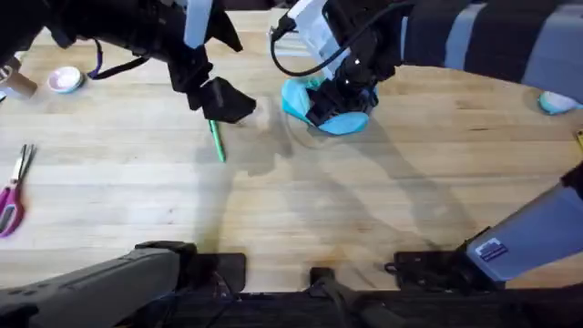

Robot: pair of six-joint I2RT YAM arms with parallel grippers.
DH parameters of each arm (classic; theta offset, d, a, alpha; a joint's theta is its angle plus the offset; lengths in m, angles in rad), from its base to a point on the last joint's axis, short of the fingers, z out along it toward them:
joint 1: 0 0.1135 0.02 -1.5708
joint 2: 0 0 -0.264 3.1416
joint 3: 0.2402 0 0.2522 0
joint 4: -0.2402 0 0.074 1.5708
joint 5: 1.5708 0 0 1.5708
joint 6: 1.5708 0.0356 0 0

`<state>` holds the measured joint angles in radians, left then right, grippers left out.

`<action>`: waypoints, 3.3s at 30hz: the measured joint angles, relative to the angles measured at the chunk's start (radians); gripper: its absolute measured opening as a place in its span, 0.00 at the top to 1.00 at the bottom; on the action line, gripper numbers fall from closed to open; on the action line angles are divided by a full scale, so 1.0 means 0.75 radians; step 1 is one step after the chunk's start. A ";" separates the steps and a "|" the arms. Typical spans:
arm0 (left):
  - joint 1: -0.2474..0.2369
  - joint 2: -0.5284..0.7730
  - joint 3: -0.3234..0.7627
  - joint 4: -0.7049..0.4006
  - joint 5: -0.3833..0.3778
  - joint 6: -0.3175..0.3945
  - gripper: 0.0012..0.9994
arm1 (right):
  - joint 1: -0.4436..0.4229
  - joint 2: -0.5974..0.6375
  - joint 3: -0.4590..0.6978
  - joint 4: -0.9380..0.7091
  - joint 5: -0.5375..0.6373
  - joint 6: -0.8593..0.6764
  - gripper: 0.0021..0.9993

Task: Unzip the bag, pick up the pens from the table one at a time and place them inside, then zip the bag closed.

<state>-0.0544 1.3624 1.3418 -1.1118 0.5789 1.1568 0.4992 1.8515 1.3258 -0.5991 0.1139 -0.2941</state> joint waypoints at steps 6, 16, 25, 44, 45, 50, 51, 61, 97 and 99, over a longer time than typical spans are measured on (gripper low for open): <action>0.000 0.000 0.000 0.000 0.000 0.000 0.01 | 0.000 -0.007 0.001 -0.004 0.008 0.005 0.00; 0.000 0.000 0.000 0.000 0.000 0.000 0.01 | -0.040 -0.268 0.001 -0.069 0.095 0.020 0.00; 0.000 0.000 0.000 0.000 -0.006 0.000 0.01 | -0.159 -0.565 0.001 -0.162 0.108 0.083 0.00; 0.000 0.000 0.000 0.153 -0.324 -1.108 0.01 | -0.305 -0.951 0.001 -0.185 0.112 0.323 0.00; 0.000 0.000 0.000 0.149 -0.326 -1.144 0.01 | -0.305 -0.950 0.001 -0.185 0.113 0.330 0.00; 0.000 0.000 0.000 0.093 -0.348 -1.258 0.01 | -0.315 -0.950 0.001 -0.186 0.112 0.359 0.00; 0.000 0.000 0.000 0.078 -0.360 -1.288 0.01 | -0.317 -0.950 0.001 -0.186 0.113 0.364 0.00; 0.000 0.127 0.000 -0.025 -0.608 -1.694 0.01 | -0.321 -0.950 0.001 -0.187 0.112 0.388 0.00; 0.001 0.406 -0.420 0.326 -0.770 -2.066 0.22 | -0.322 -0.950 0.001 -0.189 0.113 0.388 0.00; 0.003 0.406 -0.420 0.327 -0.769 -2.071 0.48 | -0.322 -0.950 0.001 -0.189 0.113 0.388 0.00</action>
<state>-0.0525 1.6669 1.0271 -0.8669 0.0025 -0.3962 0.2577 1.1390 1.3266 -0.7410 0.1986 -0.0032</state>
